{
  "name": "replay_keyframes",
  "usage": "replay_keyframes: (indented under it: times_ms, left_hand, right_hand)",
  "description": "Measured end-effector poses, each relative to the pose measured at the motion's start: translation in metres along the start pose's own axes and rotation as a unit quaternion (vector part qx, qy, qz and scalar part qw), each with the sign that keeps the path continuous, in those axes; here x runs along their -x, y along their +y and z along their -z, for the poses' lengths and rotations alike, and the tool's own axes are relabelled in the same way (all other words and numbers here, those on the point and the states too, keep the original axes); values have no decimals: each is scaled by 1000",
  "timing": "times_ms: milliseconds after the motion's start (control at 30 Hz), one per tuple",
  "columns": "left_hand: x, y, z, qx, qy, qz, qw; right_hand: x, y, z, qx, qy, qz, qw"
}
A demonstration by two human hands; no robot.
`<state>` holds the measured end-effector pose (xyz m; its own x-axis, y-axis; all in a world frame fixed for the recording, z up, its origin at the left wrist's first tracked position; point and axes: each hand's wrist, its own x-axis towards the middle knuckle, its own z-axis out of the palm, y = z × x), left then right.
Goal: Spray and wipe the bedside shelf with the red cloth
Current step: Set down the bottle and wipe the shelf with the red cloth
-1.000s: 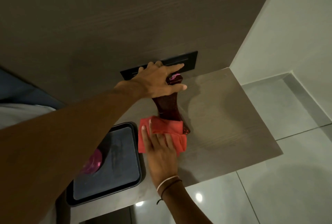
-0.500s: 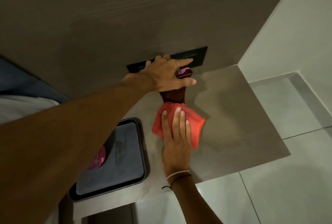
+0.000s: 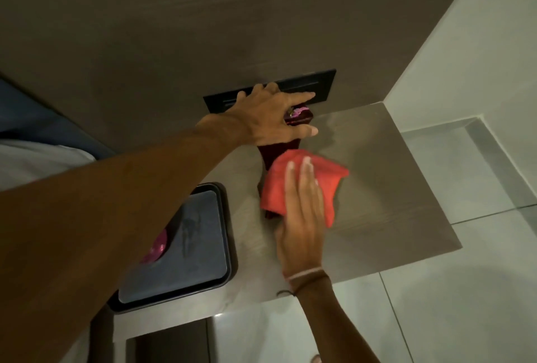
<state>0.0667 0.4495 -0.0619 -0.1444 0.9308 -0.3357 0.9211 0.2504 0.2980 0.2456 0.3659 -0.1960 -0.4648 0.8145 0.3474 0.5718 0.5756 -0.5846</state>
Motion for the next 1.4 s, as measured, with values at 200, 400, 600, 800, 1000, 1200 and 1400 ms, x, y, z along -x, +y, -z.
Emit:
replay_keyframes:
  times_ms: [200,400,600,800,1000,1200,1400]
  left_hand:
    - [-3,-1,1,-3,-8,7,1000]
    - [4,3,-2,-2,-3,0,1000]
    - [12,2,-1,-28,10,-19,999]
    - [14,-10,-2,-85,34,-33,995]
    - [9,-16,-3,-102,44,-33,993]
    - [26,7,-25,-147,79,-35,985]
    - [47,37,-49,-165,110,-20,980]
  right_hand:
    - [14,13,-14,167,-92,31,981]
    - [79,47,17,163,-153,80,971]
    - [95,57,53,23,-55,-92,994]
    - [45,55,21,133,-212,-125,960]
    - [40,36,-18,85,-300,36,949]
    - [92,33,19,-88,-383,38,919]
    - [104,18,70,-407,-158,-415,798]
